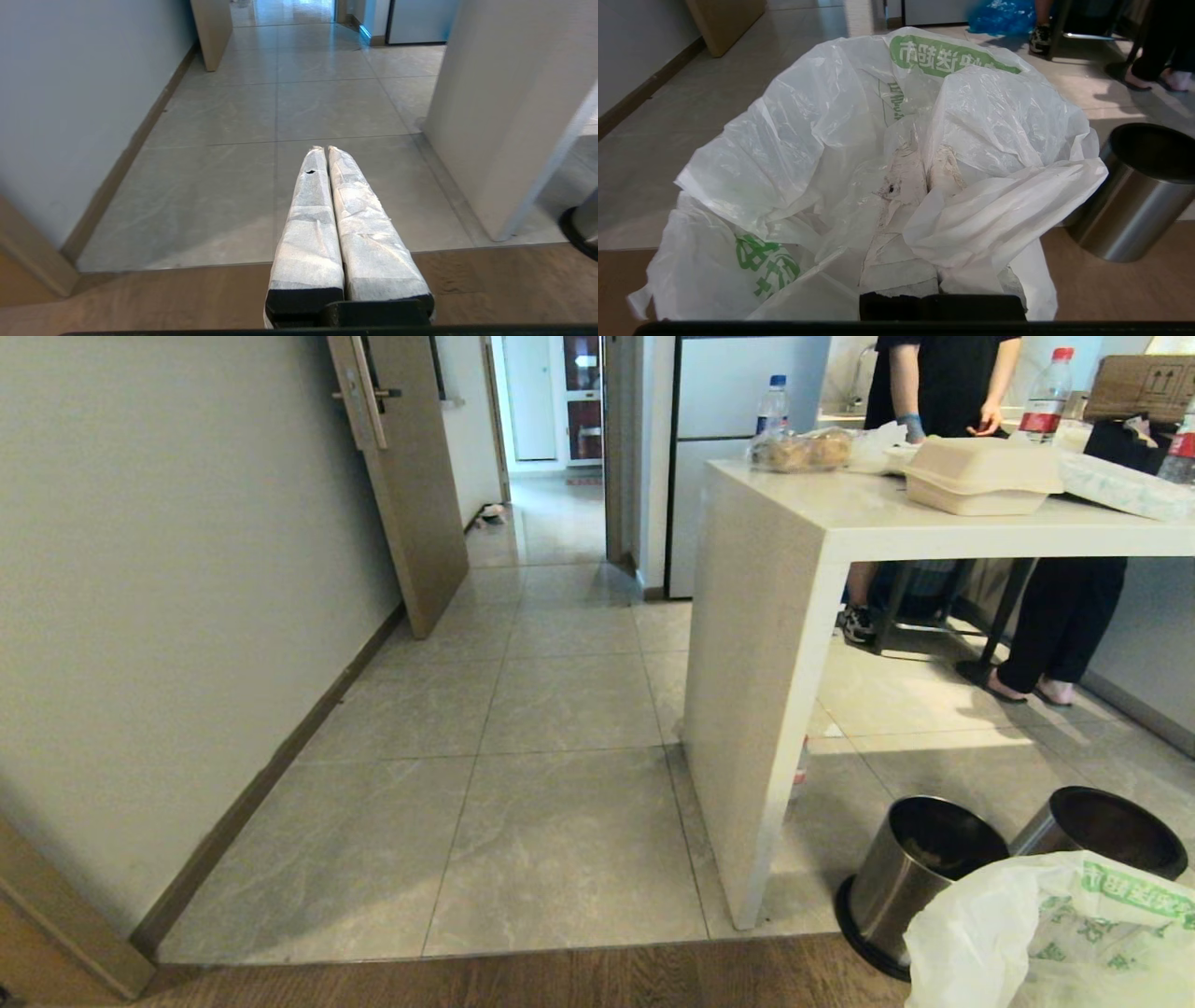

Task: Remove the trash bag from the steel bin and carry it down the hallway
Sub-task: Put the trash bag at the door

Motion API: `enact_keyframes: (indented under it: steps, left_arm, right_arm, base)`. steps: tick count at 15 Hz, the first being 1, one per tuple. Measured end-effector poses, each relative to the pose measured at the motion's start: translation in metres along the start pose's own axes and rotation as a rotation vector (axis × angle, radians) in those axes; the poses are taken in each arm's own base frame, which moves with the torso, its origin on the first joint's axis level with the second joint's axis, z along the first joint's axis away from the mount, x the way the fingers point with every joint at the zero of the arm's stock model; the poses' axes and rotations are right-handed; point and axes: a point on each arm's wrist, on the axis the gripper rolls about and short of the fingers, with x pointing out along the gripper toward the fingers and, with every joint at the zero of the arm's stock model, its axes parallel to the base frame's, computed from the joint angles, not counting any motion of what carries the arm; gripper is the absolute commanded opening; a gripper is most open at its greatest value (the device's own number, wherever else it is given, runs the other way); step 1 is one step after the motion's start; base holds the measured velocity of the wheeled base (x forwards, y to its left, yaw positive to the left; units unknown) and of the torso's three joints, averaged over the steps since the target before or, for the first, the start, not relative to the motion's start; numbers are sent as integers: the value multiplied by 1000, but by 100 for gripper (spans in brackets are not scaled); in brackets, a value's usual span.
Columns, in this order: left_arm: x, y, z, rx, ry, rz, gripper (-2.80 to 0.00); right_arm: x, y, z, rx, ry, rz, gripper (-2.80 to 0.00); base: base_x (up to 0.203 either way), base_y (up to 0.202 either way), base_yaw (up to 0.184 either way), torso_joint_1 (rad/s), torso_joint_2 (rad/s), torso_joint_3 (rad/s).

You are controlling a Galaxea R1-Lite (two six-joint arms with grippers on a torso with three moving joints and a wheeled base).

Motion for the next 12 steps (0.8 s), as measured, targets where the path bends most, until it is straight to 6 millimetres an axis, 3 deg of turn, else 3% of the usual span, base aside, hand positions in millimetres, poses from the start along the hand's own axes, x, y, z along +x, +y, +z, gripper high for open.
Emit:
enact_keyframes:
  steps: [8,12]
  left_arm:
    - [0,0,0,0,-1,0,-280]
    - [0,0,0,1,0,0,-280]
  right_arm:
    - [0,0,0,0,0,0,-280]
    - [0,0,0,0,0,0,-280]
  base:
    - [0,191,2,1,1,4]
    - [0,55,2,2,0,1]
